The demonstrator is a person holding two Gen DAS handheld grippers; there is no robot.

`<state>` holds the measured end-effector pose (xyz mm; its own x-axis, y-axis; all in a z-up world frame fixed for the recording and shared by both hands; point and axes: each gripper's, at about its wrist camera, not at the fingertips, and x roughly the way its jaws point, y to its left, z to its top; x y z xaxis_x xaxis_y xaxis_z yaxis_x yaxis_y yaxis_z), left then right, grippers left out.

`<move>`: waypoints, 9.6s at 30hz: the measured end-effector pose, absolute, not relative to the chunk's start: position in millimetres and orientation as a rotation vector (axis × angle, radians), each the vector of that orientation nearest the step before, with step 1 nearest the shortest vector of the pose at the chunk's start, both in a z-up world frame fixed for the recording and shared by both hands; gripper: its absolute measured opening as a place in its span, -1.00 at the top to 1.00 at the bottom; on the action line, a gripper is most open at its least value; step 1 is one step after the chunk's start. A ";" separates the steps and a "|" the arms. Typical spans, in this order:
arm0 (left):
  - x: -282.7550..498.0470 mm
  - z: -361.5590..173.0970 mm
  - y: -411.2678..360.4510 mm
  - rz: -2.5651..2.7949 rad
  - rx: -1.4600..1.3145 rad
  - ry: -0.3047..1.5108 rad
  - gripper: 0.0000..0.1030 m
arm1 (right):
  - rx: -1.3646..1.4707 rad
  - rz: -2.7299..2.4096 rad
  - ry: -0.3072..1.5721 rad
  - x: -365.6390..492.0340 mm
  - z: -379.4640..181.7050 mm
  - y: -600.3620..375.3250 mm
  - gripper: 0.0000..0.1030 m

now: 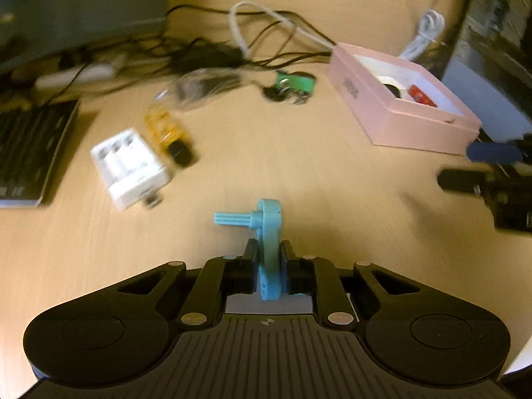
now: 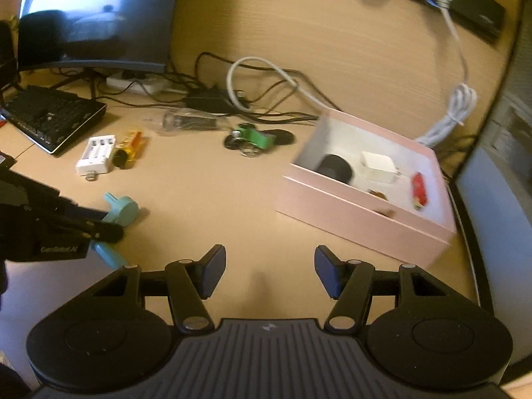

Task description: Organize rigid objects

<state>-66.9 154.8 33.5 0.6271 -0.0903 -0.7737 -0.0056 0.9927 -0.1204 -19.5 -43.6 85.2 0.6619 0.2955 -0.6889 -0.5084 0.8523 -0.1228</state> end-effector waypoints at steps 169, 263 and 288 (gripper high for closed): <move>-86.8 33.5 149.3 0.005 -0.145 0.906 0.67 | -0.189 0.488 0.521 -26.5 132.8 -102.1 0.93; -69.1 58.9 78.9 -0.205 -0.078 0.874 0.70 | -0.040 0.321 0.823 -51.4 33.0 -153.5 0.55; -33.7 32.4 46.9 -0.244 0.004 0.908 0.74 | -0.058 0.340 0.672 -65.5 86.7 -164.7 0.56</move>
<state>-33.7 46.9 32.4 0.5898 -0.2082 -0.7802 0.2114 0.9723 -0.0996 -65.5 -164.7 86.7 0.7296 0.2903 -0.6193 -0.3272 0.9432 0.0567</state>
